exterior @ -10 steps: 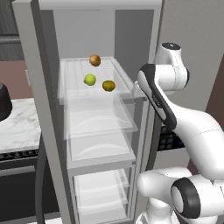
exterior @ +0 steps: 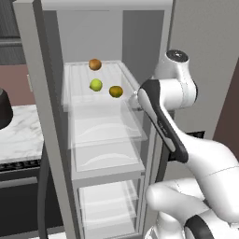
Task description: Pick up the pear and orange from the fridge and place one fruit on each plate on the dining counter.
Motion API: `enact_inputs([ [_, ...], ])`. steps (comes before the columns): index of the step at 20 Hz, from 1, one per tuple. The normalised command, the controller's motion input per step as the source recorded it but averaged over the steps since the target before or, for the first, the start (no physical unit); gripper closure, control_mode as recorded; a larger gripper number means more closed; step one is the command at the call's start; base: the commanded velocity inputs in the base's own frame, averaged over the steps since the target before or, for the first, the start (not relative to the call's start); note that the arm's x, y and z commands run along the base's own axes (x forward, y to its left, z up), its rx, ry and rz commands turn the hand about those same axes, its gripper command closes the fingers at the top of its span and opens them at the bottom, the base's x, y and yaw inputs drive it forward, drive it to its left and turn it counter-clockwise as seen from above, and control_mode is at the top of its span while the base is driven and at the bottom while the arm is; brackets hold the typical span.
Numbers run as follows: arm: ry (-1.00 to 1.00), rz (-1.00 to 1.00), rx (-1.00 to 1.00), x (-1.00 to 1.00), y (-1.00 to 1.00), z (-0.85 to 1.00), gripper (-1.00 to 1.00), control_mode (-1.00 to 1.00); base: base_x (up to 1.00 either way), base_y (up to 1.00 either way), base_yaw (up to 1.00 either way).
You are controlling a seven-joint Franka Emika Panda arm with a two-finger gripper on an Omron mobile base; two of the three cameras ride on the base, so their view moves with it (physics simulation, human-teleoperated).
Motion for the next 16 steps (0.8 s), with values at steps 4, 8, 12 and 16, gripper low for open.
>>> enact_inputs([
  [4, -0.31, 0.14, 0.0, -0.22, 0.97, 0.19, -1.0, -1.0, 0.0, 0.0, 0.0],
  [8, -0.16, 0.07, 0.0, 0.0, 0.89, 0.43, -1.0, -1.0, 0.0, 0.0, 0.0],
  [12, -0.03, 0.02, 0.0, 0.0, 0.34, 0.56, -1.0, -1.0, 0.0, 0.0, 0.0],
  [16, 0.0, 0.0, 0.0, 0.02, 0.01, 0.53, -1.0, -1.0, 0.0, 0.0, 0.0],
])
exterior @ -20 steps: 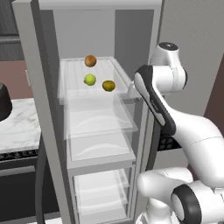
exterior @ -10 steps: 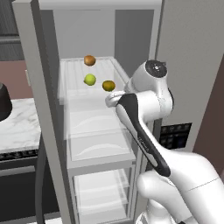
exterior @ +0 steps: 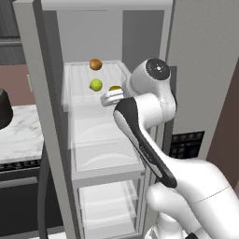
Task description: Pick up the pear and orange from the fridge and place one fruit on each plate on the dining counter.
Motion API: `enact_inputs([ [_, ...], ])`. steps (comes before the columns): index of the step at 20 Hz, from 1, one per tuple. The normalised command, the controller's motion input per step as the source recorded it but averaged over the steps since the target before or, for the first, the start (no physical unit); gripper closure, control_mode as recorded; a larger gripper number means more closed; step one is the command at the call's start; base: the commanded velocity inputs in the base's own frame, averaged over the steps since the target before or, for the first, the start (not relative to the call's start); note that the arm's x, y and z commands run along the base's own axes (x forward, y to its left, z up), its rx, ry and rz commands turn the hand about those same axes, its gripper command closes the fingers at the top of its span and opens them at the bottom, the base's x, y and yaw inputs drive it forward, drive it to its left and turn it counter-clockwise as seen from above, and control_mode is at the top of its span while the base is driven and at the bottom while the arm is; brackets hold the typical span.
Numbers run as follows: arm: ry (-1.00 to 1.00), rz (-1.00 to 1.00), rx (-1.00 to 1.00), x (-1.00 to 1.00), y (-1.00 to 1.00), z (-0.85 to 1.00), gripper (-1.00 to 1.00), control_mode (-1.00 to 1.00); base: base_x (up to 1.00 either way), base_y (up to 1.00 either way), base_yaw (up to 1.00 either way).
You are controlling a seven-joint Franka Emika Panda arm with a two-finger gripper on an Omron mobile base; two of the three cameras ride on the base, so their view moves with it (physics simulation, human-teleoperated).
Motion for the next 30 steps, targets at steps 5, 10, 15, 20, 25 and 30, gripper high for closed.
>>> enact_inputs([
  [5, 0.0, 0.0, 0.0, 0.28, -0.06, 0.14, -1.0, -1.0, 0.0, 0.0, 0.0],
  [10, 0.05, 0.0, 0.0, 0.44, -0.01, -0.2, -1.0, -1.0, 0.0, 0.0, 0.0],
  [15, 0.1, 0.0, -0.05, 0.4, -0.08, -0.31, -1.0, -1.0, 0.0, 0.0, 0.0],
  [20, 0.0, 0.0, 0.0, 0.14, -0.29, 0.0, -1.0, -1.0, 0.0, 0.0, 0.0],
  [25, 0.0, -0.01, 0.0, 0.21, -0.17, 0.0, -1.0, -1.0, 0.0, 0.0, 0.0],
  [30, 0.0, 0.0, 0.0, 0.27, 0.0, -0.11, -1.0, -1.0, 0.0, 0.0, 0.0],
])
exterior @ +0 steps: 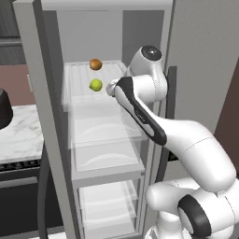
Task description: Pick up the pear and orange from the fridge and place one fruit on each plate on the dining counter.
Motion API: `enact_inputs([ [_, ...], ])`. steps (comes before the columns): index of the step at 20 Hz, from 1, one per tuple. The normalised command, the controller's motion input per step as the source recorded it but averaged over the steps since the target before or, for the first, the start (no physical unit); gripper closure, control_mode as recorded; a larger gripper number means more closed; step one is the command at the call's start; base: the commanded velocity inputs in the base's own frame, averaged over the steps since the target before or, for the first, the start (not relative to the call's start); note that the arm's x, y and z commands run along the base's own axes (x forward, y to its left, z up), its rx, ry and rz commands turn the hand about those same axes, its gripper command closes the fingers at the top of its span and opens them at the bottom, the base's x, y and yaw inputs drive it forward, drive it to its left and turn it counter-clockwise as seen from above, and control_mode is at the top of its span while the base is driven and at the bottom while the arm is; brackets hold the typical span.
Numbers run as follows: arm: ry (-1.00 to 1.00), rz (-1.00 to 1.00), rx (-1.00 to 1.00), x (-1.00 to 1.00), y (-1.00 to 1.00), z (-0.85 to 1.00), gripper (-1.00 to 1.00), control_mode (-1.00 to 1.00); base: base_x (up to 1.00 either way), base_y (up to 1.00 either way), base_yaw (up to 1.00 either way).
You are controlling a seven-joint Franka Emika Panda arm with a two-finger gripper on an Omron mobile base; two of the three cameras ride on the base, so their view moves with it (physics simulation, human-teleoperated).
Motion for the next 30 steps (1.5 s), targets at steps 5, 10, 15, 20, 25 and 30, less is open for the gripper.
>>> enact_inputs([
  [5, 0.0, 0.0, 0.0, 0.42, 0.0, 0.0, -1.0, -1.0, 0.0, 0.0, 0.0],
  [10, 0.0, 0.0, 0.0, 0.5, 0.0, 0.0, -1.0, -1.0, 0.0, 0.0, 0.0],
  [15, 0.02, 0.0, 0.0, 0.37, 0.0, -0.02, -1.0, -1.0, 0.0, 0.0, 0.0],
  [20, 0.1, 0.0, 0.0, 0.11, 0.02, -0.14, -1.0, -1.0, 0.0, 0.0, 0.0],
  [25, 0.13, 0.0, 0.0, 0.0, 0.01, -0.18, -1.0, -1.0, 0.0, 0.0, 0.0],
  [30, 0.06, 0.0, 0.0, 0.0, 0.01, -0.07, -1.0, -1.0, 0.0, 0.0, 0.0],
])
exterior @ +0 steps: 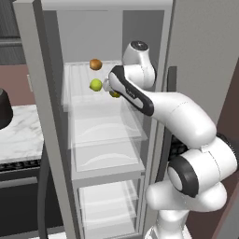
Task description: Pick up the pear and orange from the fridge and place one fruit on each plate on the dining counter.
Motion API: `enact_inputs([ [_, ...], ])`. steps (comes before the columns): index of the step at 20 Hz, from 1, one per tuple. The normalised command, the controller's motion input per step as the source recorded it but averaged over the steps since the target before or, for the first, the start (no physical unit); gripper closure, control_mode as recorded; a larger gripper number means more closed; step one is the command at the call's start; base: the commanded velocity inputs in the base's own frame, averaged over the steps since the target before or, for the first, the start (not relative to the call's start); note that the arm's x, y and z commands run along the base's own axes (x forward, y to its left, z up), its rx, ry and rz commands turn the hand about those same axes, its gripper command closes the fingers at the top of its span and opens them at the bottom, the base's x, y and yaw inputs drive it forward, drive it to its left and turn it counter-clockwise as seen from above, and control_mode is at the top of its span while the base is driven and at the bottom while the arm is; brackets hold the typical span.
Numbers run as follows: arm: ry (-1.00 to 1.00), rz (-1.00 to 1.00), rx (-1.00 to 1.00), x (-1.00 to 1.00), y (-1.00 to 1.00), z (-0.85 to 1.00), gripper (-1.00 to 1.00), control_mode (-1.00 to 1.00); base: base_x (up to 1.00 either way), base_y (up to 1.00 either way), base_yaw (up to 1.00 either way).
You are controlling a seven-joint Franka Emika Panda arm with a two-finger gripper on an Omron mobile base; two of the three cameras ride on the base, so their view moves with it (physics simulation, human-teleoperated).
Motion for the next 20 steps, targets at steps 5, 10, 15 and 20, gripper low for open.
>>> enact_inputs([
  [5, 0.0, 0.0, 0.0, 0.0, 0.01, -0.09, -1.0, -1.0, 0.0, 0.0, 0.0],
  [10, 0.0, 0.0, 0.0, 0.22, 0.03, -0.14, -1.0, -1.0, 0.0, 0.0, 0.0],
  [15, 0.0, 0.0, 0.0, 0.23, 0.05, -0.03, -1.0, -1.0, 0.0, 0.0, 0.0],
  [20, 0.01, 0.0, 0.0, 0.06, 0.15, 0.0, -1.0, -1.0, 0.0, 0.0, 0.0],
])
